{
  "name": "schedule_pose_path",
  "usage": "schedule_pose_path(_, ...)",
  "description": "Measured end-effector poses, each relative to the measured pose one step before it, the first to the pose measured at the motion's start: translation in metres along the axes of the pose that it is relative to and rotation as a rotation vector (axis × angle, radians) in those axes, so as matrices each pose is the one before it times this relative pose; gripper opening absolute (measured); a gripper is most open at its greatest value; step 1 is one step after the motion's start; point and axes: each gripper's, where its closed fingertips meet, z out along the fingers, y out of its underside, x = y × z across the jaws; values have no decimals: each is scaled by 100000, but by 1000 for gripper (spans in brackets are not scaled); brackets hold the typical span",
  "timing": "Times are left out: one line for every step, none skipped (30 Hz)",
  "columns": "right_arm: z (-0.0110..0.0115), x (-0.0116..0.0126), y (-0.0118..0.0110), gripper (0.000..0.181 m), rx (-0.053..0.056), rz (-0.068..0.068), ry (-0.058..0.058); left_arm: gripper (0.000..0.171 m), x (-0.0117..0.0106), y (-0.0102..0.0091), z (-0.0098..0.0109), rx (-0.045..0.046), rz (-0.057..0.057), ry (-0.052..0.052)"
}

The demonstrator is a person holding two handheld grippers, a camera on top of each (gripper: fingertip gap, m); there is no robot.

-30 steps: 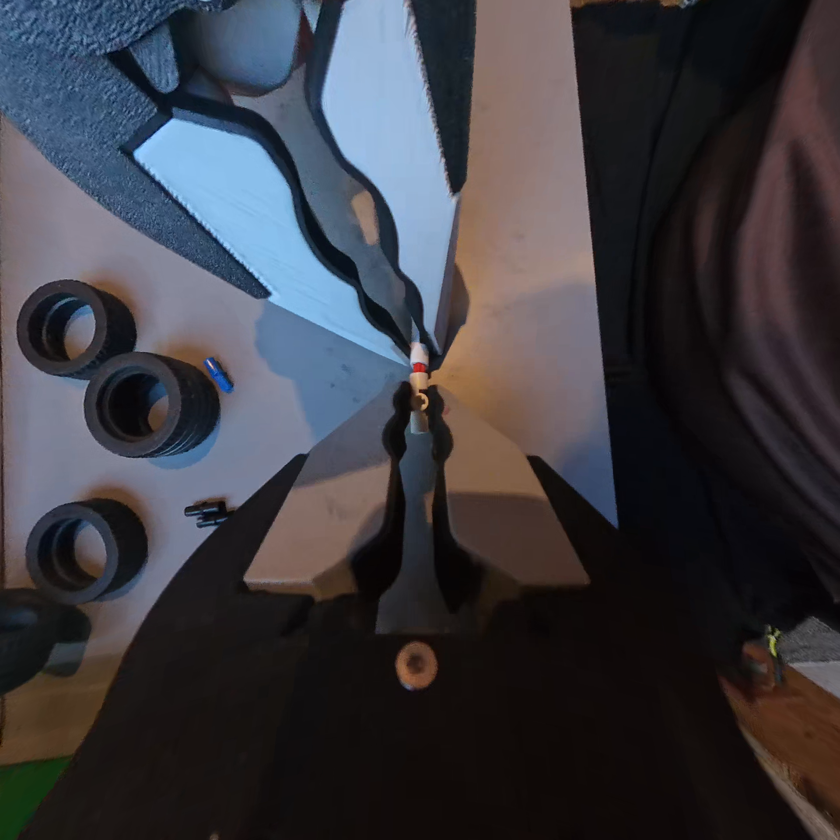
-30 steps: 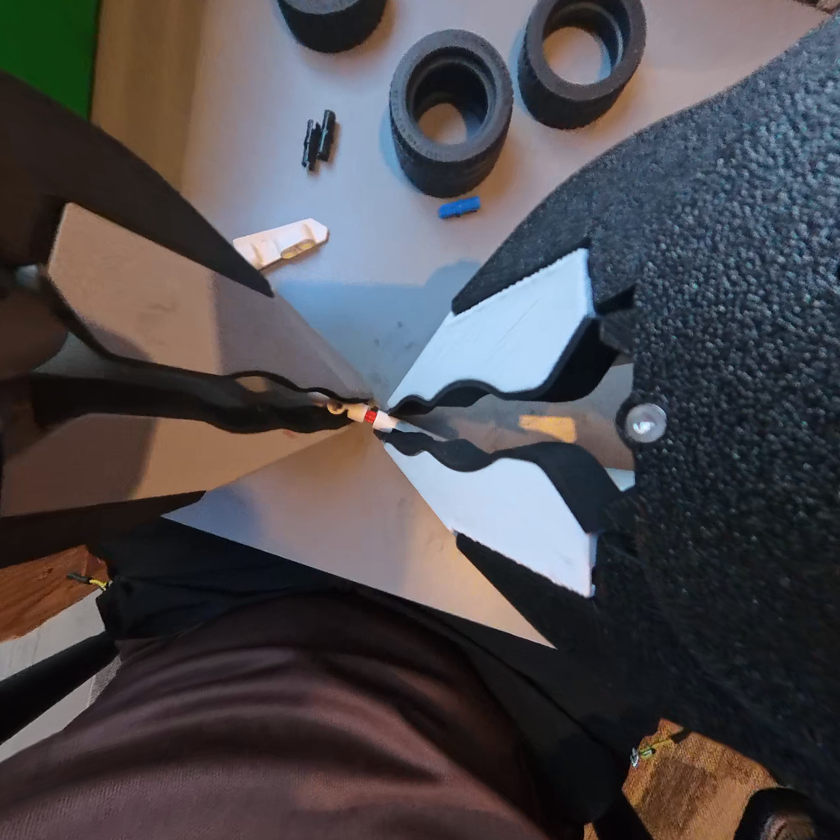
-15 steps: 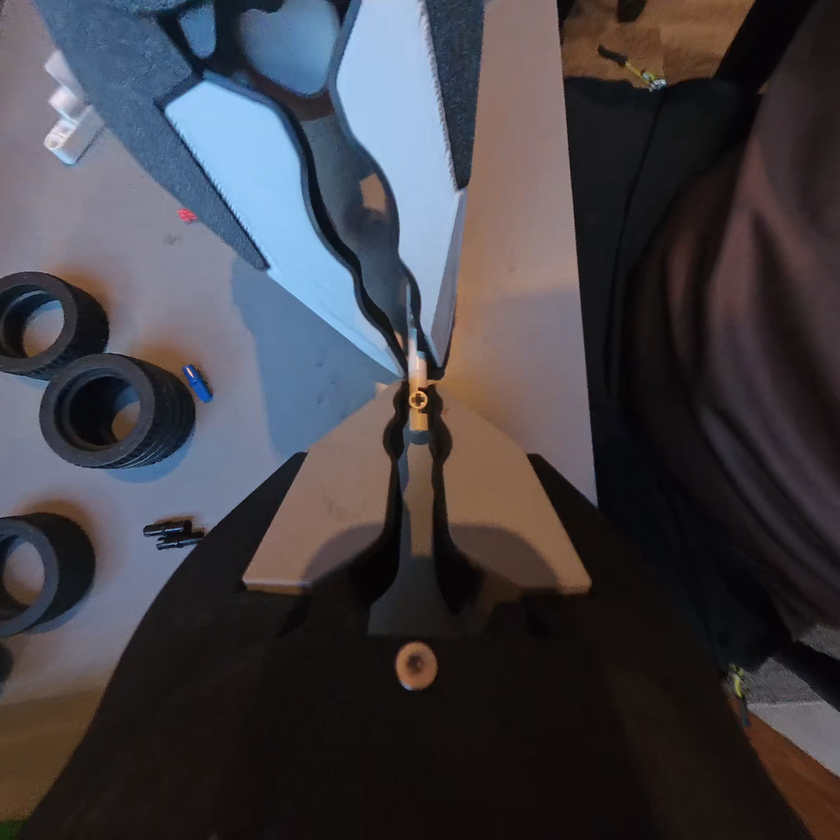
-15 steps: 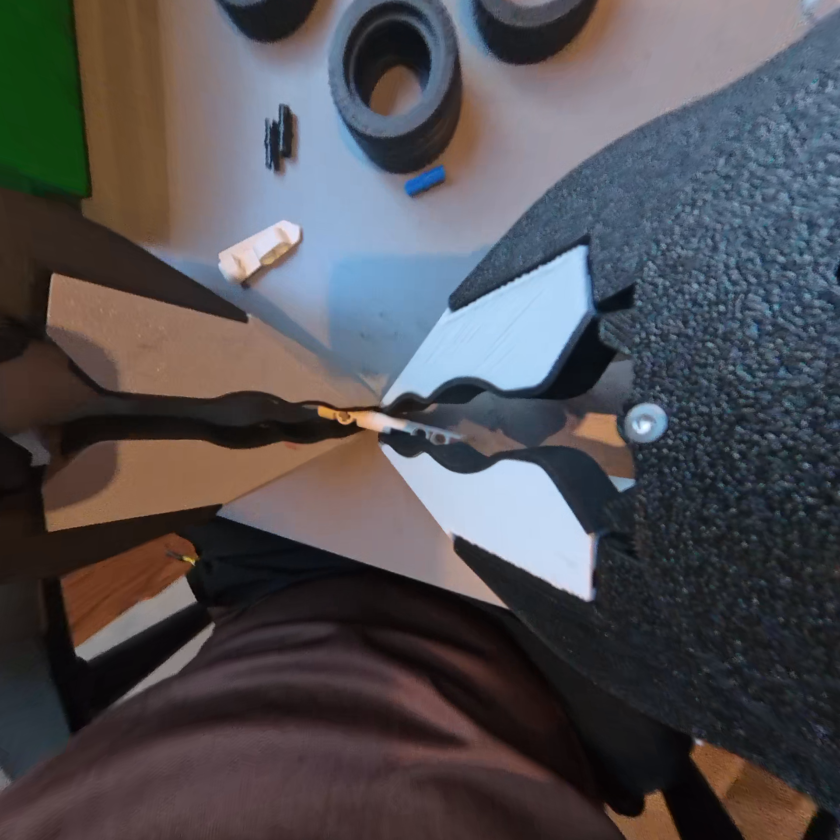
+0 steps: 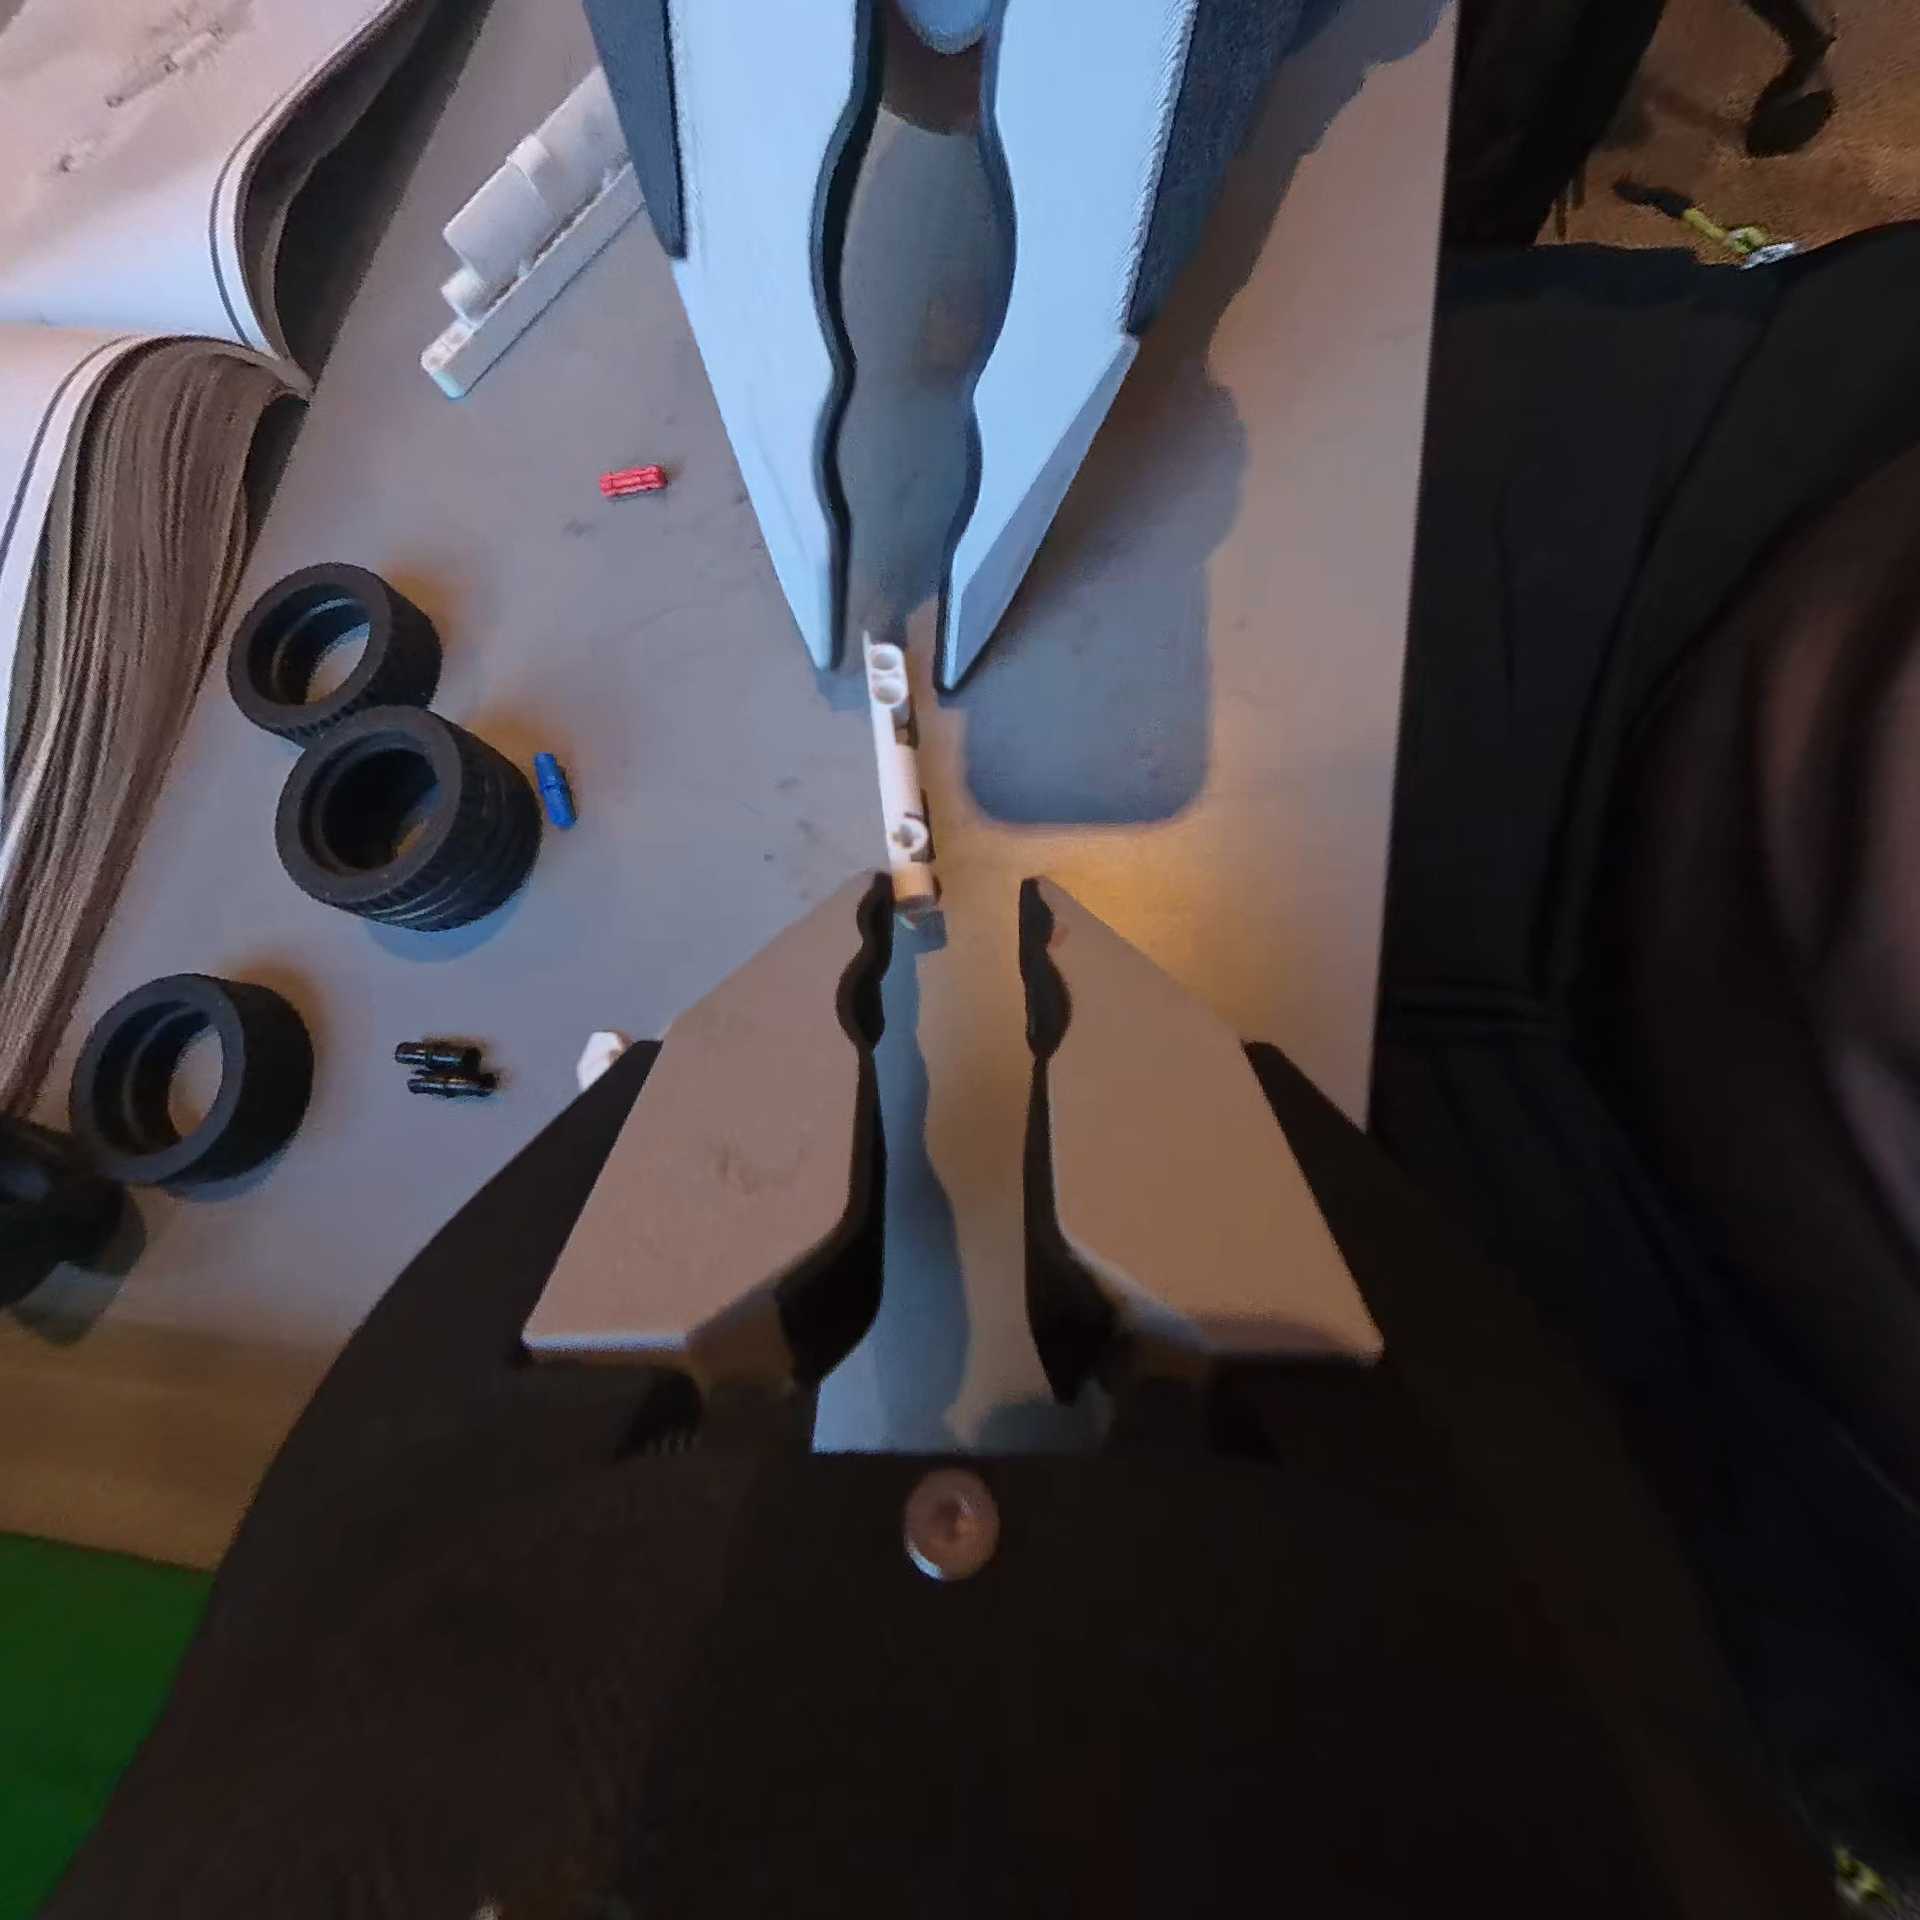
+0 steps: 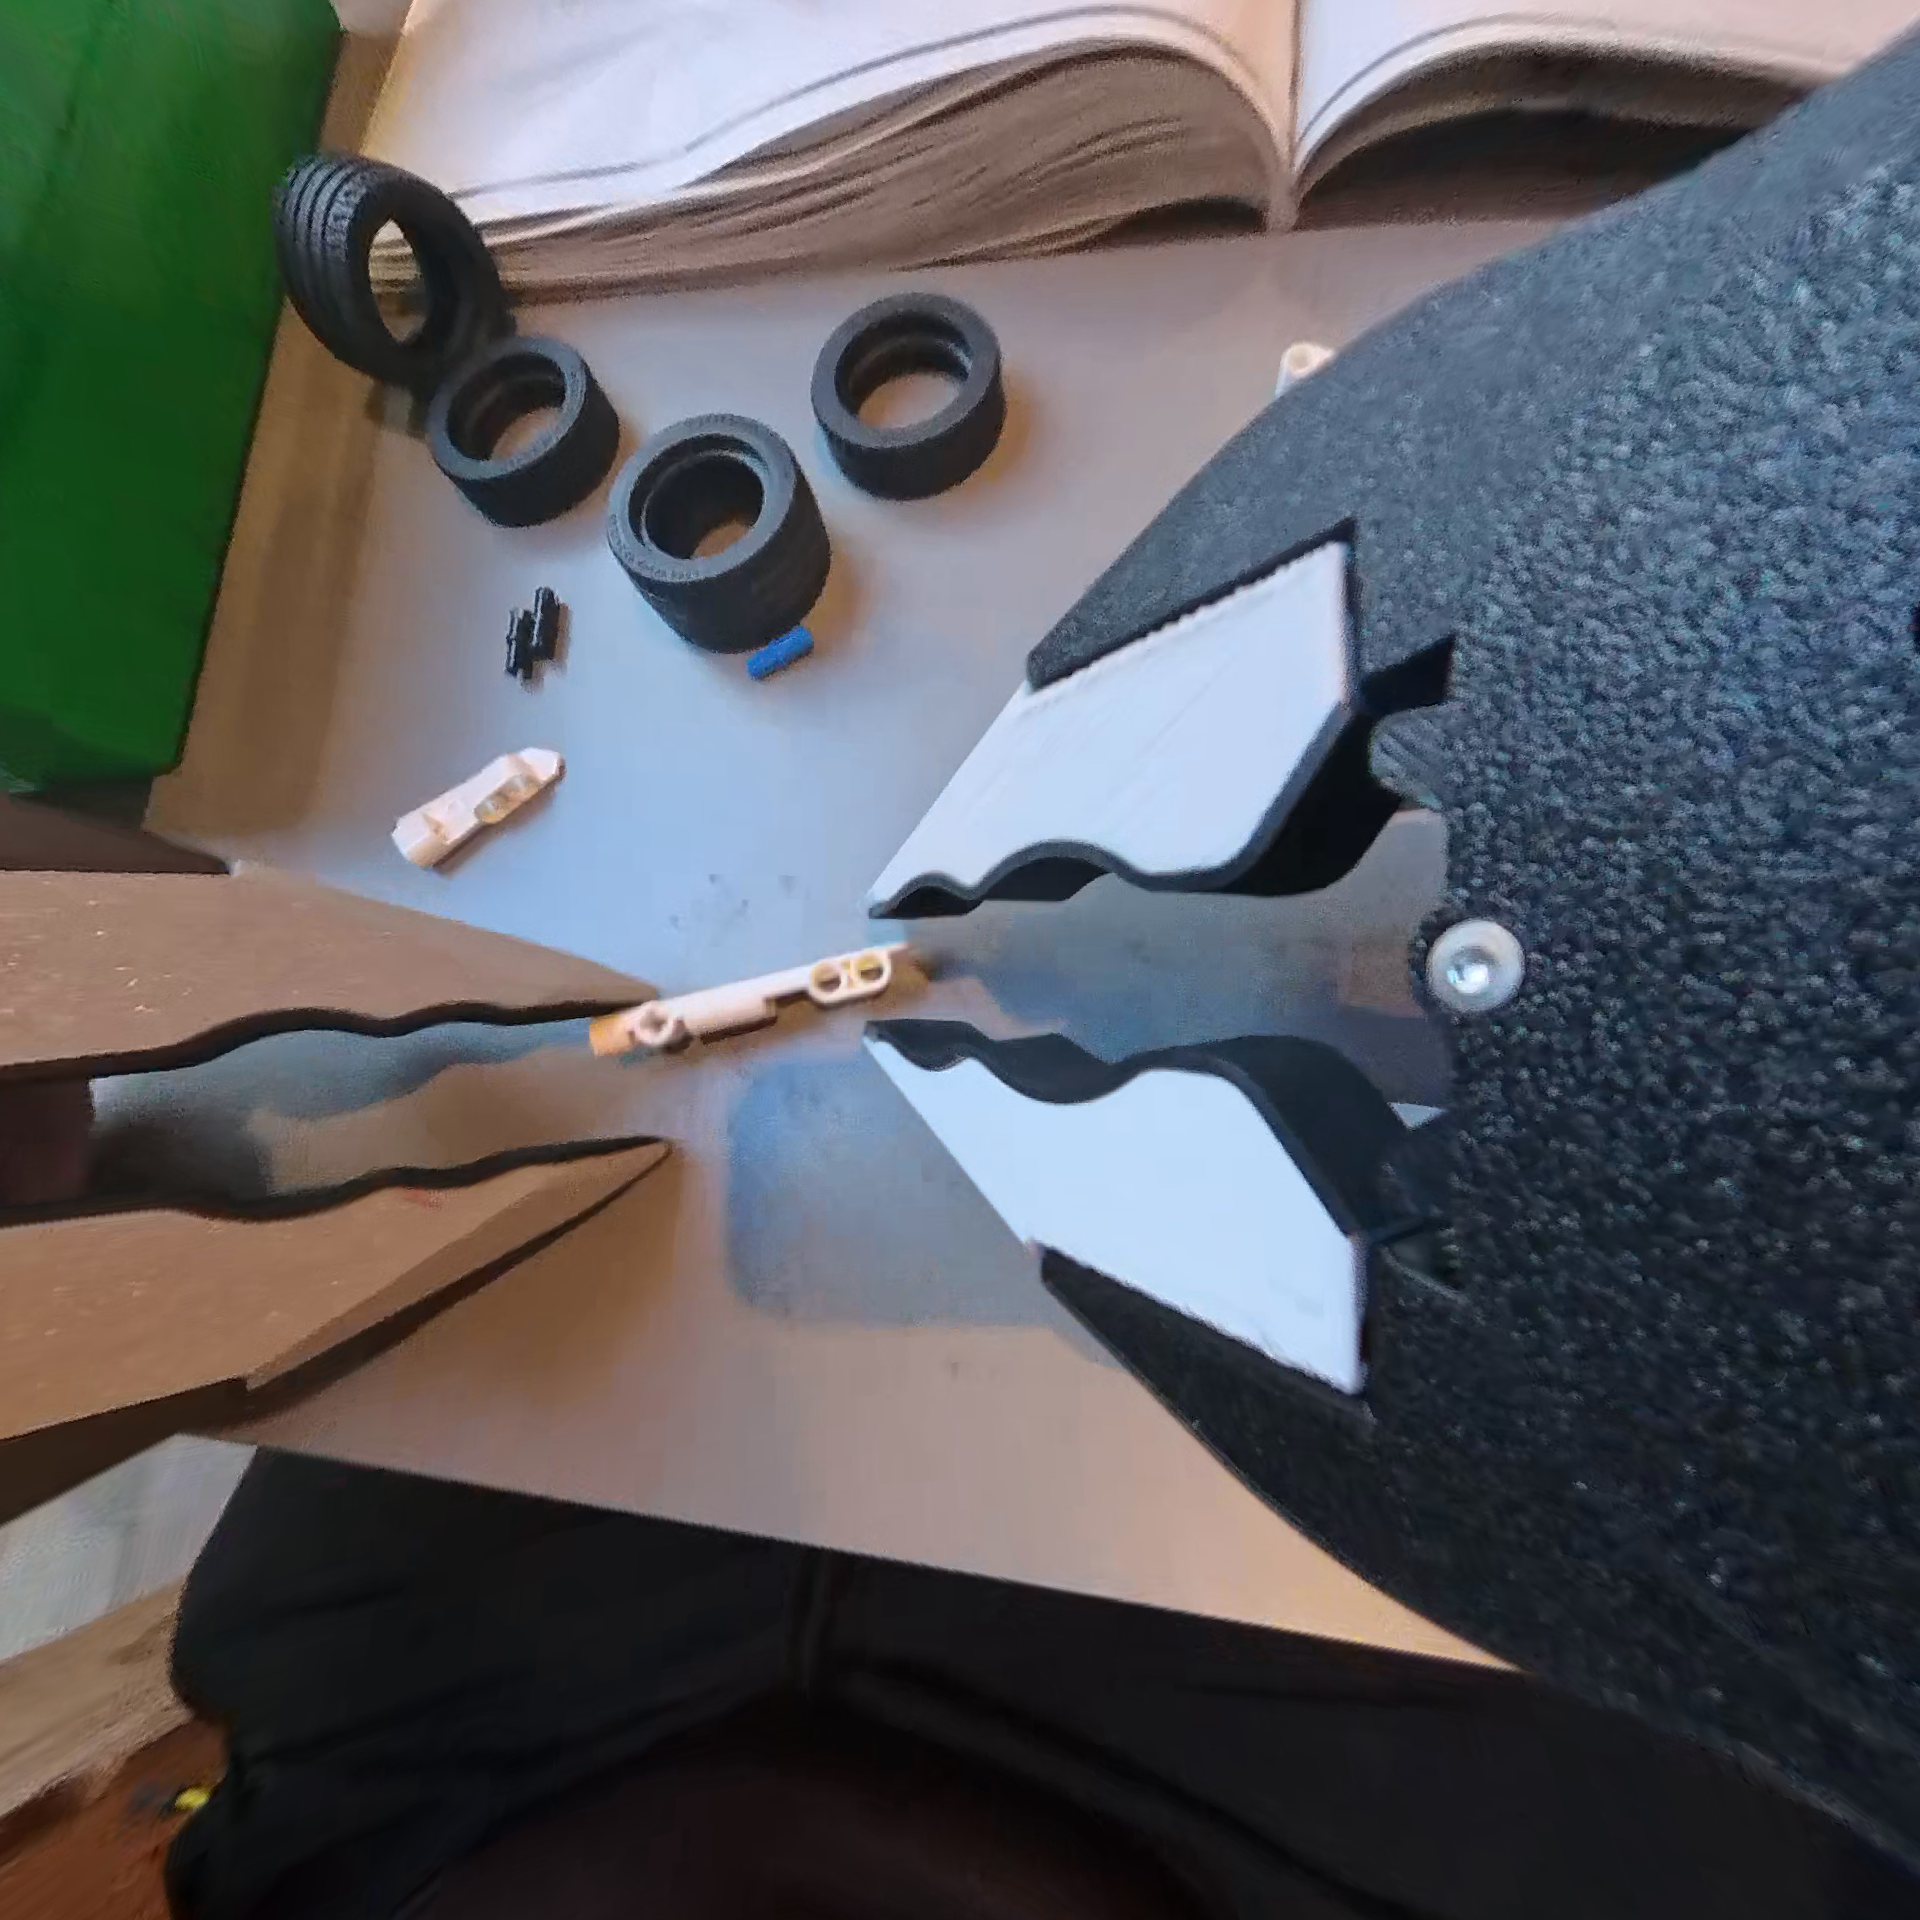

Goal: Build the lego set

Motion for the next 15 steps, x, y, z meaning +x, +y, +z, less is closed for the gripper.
schedule_pose_path(-226, 35, 185, 21, -1180, -913, 1519, 20, 408, 8, -70, 707, -343, 1042)
schedule_pose_path(-213, -21, 174, 22, -823, -160, 941, 20, 405, -18, -78, 800, 192, 740)
schedule_pose_path(-172, -153, 114, 22, -150, 805, -18, 19, 353, -33, -55, 721, 1227, -25)
schedule_pose_path(-178, -350, -45, 22, 984, 1075, -1000, 17, 286, -39, -44, 530, 2240, -909)
schedule_pose_path(-141, -334, -44, 23, 955, 714, -592, 16, 259, -52, -55, 196, 2616, -1277)
schedule_pose_path(-101, -37, 233, 23, -911, 649, 1167, 16, 195, -48, -41, -8, 1801, -1190)
schedule_pose_path(-128, 158, 259, 23, -1216, 1425, 1839, 17, 96, -24, -49, -182, -28, -900)
schedule_pose_path(-220, 141, 181, 24, -554, 2300, 1215, 20, 106, -10, -58, 77, -1616, 207)
schedule_pose_path(-278, 185, 138, 24, 2, 2591, 1191, 25, -72, 45, -77, -105, -2843, -76)
schedule_pose_path(-317, 210, -19, 24, 1092, 2576, 1358, 29, -303, 120, -92, -221, -3239, -1158)
schedule_pose_path(-325, 120, -206, 25, 2332, 2533, 869, 33, -338, 70, -119, 232, -2607, -1267)
schedule_pose_path(-282, 66, -273, 26, 2593, 2576, 494, 35, -291, -13, -155, 882, -1838, -1079)
schedule_pose_path(-231, 63, -218, 28, 2092, 2343, 444, 34, -269, -97, -155, 1212, -1389, -1044)
schedule_pose_path(-145, 95, -140, 30, 1505, 1838, 586, 34, -162, -50, -99, 696, -1180, -441)
schedule_pose_path(-90, 142, -59, 31, 1125, 1436, 864, 34, -144, 13, -33, 77, -1058, -475)
